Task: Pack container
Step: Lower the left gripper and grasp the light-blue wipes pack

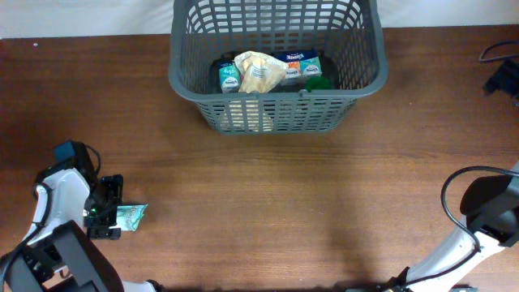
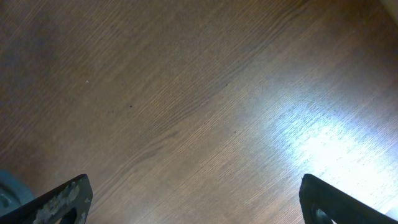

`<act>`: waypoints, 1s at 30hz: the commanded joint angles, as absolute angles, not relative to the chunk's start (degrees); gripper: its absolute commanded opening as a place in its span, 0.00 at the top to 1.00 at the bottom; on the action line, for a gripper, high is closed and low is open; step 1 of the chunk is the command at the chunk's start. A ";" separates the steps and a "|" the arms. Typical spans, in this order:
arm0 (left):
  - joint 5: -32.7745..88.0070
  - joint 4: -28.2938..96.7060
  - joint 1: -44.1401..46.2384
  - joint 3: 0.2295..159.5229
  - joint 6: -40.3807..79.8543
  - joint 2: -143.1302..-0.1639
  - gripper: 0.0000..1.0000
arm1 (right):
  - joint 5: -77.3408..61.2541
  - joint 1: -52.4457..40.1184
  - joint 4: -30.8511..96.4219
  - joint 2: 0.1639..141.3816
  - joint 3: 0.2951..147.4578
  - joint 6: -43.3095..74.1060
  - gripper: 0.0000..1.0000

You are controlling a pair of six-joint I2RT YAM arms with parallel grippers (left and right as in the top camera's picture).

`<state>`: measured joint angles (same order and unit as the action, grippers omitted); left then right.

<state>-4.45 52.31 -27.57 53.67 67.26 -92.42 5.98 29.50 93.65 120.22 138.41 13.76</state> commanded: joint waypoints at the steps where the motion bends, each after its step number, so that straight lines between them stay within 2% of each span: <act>1: -4.47 50.06 -27.92 53.28 65.56 -94.37 0.01 | 5.85 29.65 93.62 119.63 138.15 14.46 0.01; 17: -4.40 46.37 -27.90 52.31 63.05 -96.33 0.01 | 5.85 29.65 93.62 119.63 138.15 14.46 0.01; 30: -2.31 36.10 -27.92 41.32 62.61 -96.31 0.01 | 5.82 29.67 93.62 119.63 138.15 14.46 0.01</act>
<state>-4.47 38.92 -27.55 45.93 63.59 -92.88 5.98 29.50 93.65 120.22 138.41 13.76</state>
